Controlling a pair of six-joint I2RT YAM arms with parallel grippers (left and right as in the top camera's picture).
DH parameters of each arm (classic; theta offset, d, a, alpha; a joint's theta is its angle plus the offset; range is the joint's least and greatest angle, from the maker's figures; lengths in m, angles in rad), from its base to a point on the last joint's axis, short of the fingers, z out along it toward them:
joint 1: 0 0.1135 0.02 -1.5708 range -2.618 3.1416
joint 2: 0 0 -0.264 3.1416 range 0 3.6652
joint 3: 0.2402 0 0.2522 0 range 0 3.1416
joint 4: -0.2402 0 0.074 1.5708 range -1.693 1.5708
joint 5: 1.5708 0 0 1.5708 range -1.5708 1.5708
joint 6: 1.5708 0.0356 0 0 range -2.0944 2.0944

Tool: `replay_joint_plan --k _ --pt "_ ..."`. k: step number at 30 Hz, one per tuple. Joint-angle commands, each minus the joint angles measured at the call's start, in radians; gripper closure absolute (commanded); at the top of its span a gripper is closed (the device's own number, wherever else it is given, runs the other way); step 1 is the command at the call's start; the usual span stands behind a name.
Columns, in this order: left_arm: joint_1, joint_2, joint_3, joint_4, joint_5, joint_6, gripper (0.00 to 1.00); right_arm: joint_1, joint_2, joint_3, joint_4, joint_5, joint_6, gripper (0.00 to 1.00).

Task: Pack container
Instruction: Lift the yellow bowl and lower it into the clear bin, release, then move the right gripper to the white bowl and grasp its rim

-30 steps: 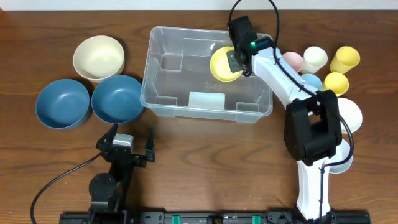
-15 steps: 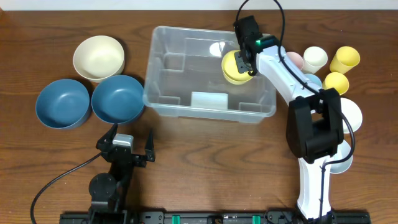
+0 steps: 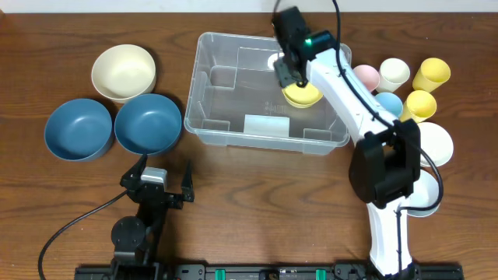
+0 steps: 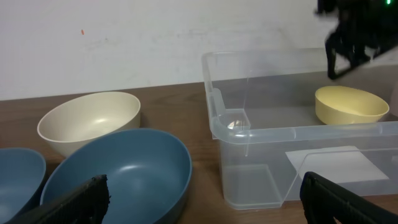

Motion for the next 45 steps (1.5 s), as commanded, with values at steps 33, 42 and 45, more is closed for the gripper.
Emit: replay_joint_plan --k 33,42,45 --pt "0.005 -0.006 -0.018 -0.034 0.018 0.01 0.02 -0.882 -0.75 -0.389 -0.483 -0.062 0.347 0.16" --pt "0.005 -0.006 -0.018 -0.034 0.018 0.01 0.02 -0.985 -0.722 -0.743 -0.119 -0.126 0.301 0.23" --pt "0.005 -0.006 -0.018 -0.034 0.018 0.01 0.02 -0.985 -0.704 -0.821 -0.038 -0.133 0.302 0.25"
